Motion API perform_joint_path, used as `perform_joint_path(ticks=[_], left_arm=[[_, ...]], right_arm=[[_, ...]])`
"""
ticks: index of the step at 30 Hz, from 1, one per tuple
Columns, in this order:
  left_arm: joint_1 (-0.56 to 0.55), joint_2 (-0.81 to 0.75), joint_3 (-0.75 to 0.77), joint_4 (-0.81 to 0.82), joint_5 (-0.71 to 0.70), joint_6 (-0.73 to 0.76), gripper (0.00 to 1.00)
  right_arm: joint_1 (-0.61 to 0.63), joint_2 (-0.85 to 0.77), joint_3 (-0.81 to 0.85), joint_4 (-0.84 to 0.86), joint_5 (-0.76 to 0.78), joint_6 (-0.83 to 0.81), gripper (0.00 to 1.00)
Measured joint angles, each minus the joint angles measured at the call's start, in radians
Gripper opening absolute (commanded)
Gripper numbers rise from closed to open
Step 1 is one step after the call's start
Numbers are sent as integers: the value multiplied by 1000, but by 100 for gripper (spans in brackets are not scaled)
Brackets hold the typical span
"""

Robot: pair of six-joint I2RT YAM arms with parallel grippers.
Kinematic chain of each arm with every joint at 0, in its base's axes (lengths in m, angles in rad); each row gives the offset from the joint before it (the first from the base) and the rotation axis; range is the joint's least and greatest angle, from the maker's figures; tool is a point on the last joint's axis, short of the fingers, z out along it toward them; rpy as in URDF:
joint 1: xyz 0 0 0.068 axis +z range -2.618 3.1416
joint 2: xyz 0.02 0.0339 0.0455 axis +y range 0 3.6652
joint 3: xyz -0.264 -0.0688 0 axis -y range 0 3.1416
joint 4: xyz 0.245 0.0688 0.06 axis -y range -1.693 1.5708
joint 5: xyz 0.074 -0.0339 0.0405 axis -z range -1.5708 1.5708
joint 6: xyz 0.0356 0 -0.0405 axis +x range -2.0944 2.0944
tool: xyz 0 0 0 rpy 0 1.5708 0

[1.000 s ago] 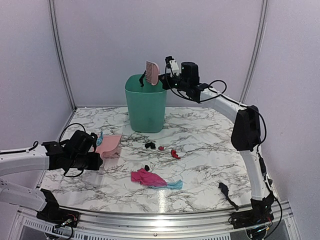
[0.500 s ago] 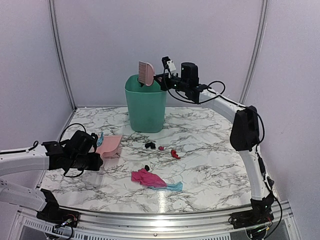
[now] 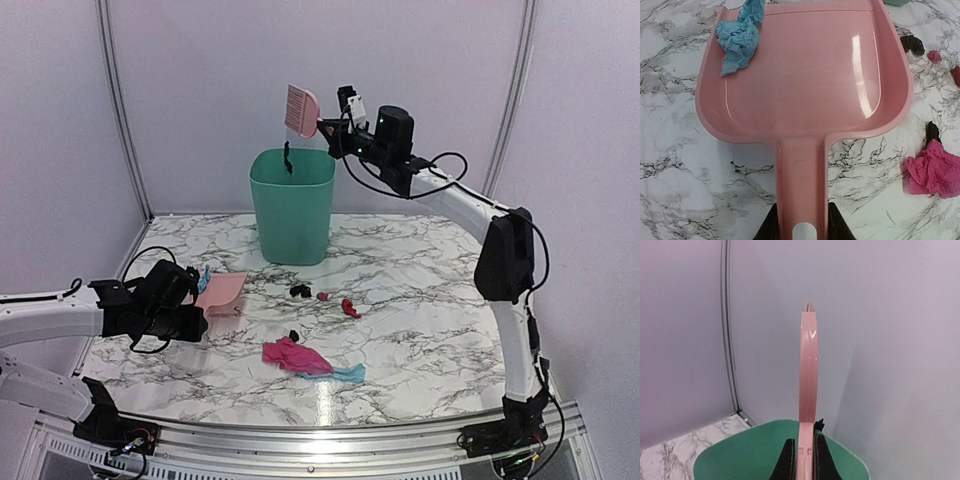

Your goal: Sweep away the paper scraps from the table

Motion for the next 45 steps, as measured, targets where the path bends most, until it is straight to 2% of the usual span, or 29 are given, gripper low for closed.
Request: perform_joint_path(ticks=[5, 13, 19, 26, 37, 45], left_arm=[[0, 0, 0, 0, 0, 0, 1], [-1, -5, 0, -5, 0, -4, 0], [-1, -34, 0, -7, -5, -9, 0], [-1, -41, 0, -8, -6, -8, 0], [-1, -61, -2, -8, -16, -11, 0], [-2, -61, -2, -8, -15, -3, 0]], right_arm=[[0, 115, 164, 30, 61, -3, 0], [0, 256, 184, 60, 55, 12, 0], [5, 241, 171, 31, 48, 13, 0], [13, 146, 36, 11, 42, -11, 0], [22, 50, -65, -59, 26, -41, 0], [22, -44, -89, -117, -77, -48, 0]])
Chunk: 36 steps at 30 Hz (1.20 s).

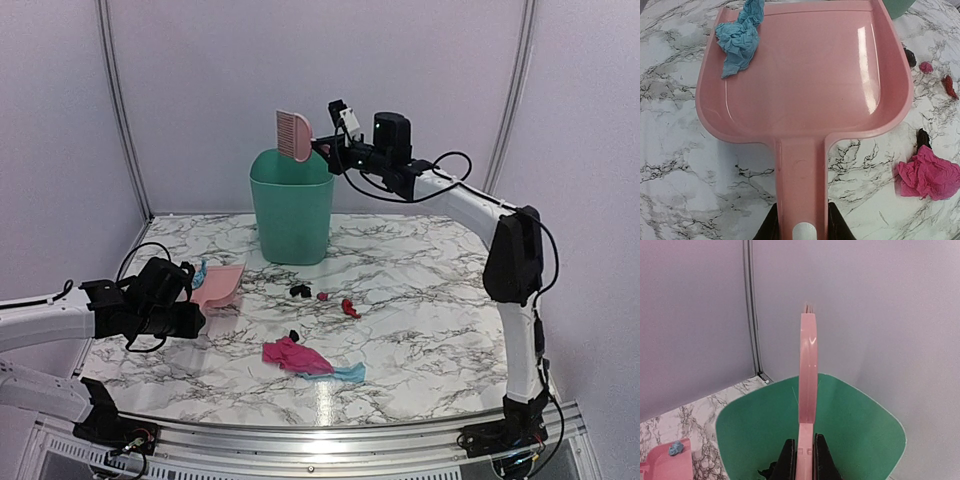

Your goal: Sweep away the paper scraps from the table

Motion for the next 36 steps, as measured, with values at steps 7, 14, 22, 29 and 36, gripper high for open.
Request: perform_joint_path(ticks=[7, 14, 22, 29, 36], left_arm=[[-10, 0, 11, -31, 9, 8, 0], [-57, -9, 70, -59, 13, 17, 0], [-94, 26, 145, -60, 21, 69, 0], [-101, 78, 161, -59, 70, 116, 0], [-125, 80, 163, -59, 121, 133, 0]], right_arm=[[1, -231, -49, -87, 23, 1, 0], [2, -660, -392, -211, 369, 2, 0], [-14, -855, -653, -566, 932, 217, 0], [-47, -758, -687, -1070, 1239, 705, 0], [-53, -631, -752, -1333, 1208, 1042, 0]])
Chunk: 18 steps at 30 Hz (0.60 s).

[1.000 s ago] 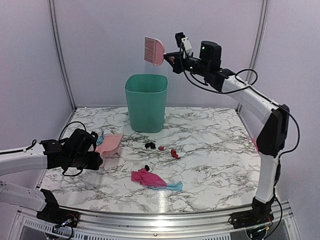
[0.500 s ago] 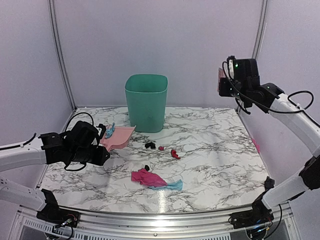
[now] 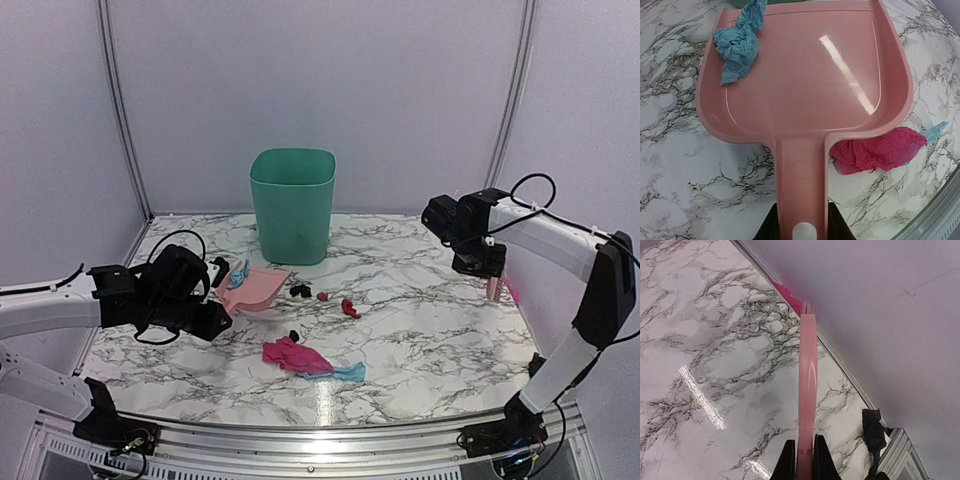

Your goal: Sweep away the paper scraps from the table

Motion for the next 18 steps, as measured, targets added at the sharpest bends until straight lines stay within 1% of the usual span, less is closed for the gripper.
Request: perform_joint_path(ticks=[3, 9, 12, 15, 18], left_arm=[[-19, 0, 0, 0, 4, 1, 0], [-50, 0, 0, 0, 3, 1, 0], [-66, 0, 0, 0, 2, 1, 0], [-82, 0, 0, 1, 4, 1, 0], [-94, 0, 0, 1, 11, 2, 0]], right_arm=[[0, -34, -59, -42, -33, 60, 0], [-13, -234, -150, -71, -94, 113, 0], [-49, -320, -230, -77, -124, 124, 0], [-84, -367, -301, -89, -144, 131, 0], [-140, -399, -323, -97, -156, 126, 0]])
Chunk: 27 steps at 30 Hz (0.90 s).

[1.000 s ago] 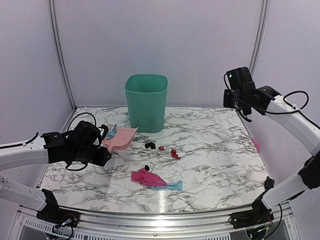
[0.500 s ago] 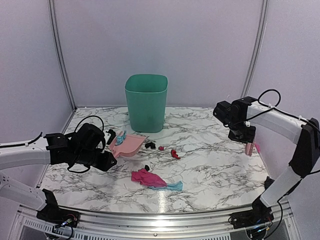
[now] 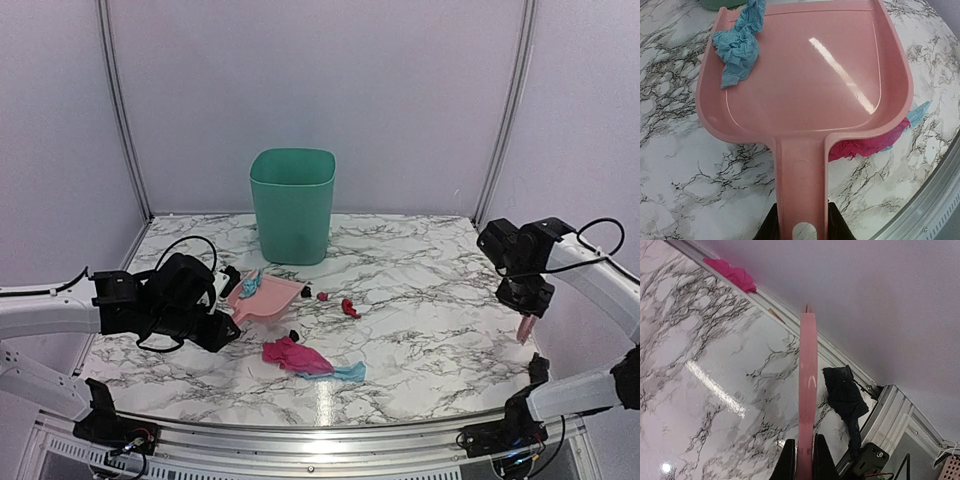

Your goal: Sweep away the paper scraps from the table

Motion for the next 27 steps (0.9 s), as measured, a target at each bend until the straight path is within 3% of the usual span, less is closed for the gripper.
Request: perform_joint_path(ticks=[12, 27], left_arm=[[-35, -17, 0, 0, 41, -4, 0], [-65, -32, -19, 8, 31, -35, 0]], right_arm=[[-444, -235, 0, 0, -12, -216, 0], [-460, -246, -163, 36, -201, -240, 0]])
